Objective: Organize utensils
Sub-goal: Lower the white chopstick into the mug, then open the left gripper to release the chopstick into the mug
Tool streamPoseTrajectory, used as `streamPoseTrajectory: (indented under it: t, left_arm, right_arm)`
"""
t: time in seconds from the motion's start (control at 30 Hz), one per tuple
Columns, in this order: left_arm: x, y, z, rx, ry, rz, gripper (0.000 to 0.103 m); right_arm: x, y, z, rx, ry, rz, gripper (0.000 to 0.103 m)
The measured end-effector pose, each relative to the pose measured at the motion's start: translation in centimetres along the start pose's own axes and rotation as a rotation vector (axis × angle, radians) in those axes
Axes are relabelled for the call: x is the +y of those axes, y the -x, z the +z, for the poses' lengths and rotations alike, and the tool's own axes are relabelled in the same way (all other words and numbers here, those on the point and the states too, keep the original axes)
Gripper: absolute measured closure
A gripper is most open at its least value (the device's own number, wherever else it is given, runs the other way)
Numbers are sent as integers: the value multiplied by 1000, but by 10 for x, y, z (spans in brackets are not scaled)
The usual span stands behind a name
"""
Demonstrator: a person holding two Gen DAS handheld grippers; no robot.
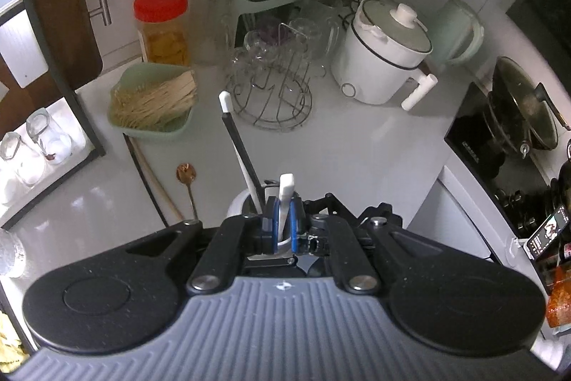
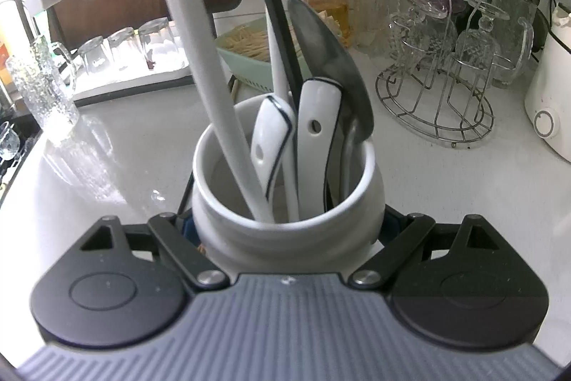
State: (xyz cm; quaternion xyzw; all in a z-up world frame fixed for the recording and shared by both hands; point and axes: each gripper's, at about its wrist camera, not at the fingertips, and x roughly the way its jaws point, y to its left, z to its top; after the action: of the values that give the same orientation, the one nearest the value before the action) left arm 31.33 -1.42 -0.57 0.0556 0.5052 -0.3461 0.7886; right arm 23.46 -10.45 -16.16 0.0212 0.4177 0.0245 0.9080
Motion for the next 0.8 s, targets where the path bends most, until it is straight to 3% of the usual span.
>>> streamPoseTrajectory:
  t: [0.2, 0.27, 0.33, 0.7, 0.8]
  left_arm:
    - [-3, 3, -7, -36, 6, 25, 95]
    - [-2, 5, -9, -49, 17, 35, 87]
    - [1, 9, -11, -66, 42, 31, 71]
    - [9, 36, -38, -233, 120, 46, 70]
    - [12, 41, -46, -267, 120, 89, 70]
  right_arm:
    - [0, 0, 0, -5, 5, 3, 11]
    - [0, 0, 0, -5, 6, 5, 11]
    - [1, 0, 0, -4, 7, 5, 11]
    - [2, -1, 1, 4, 0, 1, 11]
    - [2, -1, 1, 0, -3, 0, 11]
